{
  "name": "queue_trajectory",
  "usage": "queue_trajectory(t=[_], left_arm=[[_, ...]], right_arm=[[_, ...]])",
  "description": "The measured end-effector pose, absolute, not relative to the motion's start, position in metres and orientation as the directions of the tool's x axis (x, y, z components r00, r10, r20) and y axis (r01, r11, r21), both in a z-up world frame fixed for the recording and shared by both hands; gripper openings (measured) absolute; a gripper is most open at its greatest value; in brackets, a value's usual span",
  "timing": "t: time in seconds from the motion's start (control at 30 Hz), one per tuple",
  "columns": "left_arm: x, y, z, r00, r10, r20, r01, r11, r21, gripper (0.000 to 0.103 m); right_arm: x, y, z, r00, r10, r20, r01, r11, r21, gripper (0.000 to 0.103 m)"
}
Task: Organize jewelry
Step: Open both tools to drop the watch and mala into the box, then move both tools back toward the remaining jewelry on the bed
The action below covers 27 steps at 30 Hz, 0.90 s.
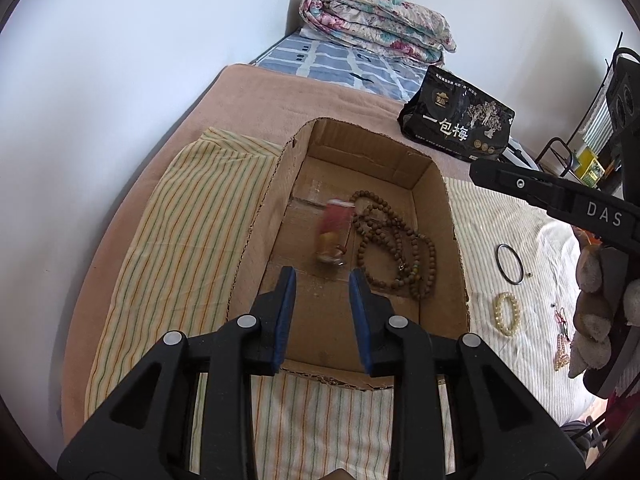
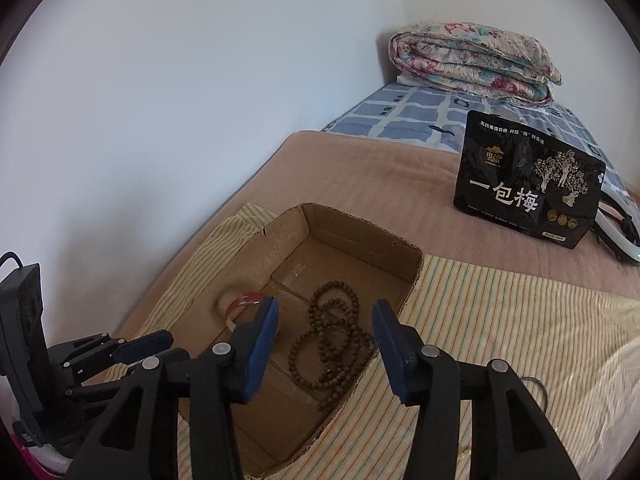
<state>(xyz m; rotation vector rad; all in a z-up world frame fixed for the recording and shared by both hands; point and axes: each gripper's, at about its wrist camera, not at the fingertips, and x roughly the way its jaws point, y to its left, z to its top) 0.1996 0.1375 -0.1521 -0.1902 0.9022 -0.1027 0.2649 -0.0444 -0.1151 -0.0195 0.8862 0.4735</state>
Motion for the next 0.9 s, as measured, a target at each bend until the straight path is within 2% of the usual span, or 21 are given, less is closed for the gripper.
queue_trajectory(t=[0.47, 0.8, 0.9], left_arm=[[0.186, 0.131, -0.134, 0.634, -0.161, -0.756, 0.005, 0.979, -0.204, 0.027], [0.164, 0.105, -0.096, 0.696, -0.149, -0.702, 0.046, 0.985, -0.164, 0.027], [0.156, 0.095, -0.084, 0.715, -0.149, -0.683, 0.064, 0.987, -0.148, 0.027]], right_arm=[[0.246, -0.068, -0.098, 0.574, 0.368, -0.732, -0.385, 0.910, 0.156, 0.056], [0.222, -0.095, -0.073, 0.619, 0.353, -0.702, -0.370, 0.919, 0.137, 0.057], [0.212, -0.103, -0.064, 0.639, 0.346, -0.687, -0.368, 0.922, 0.123, 0.060]])
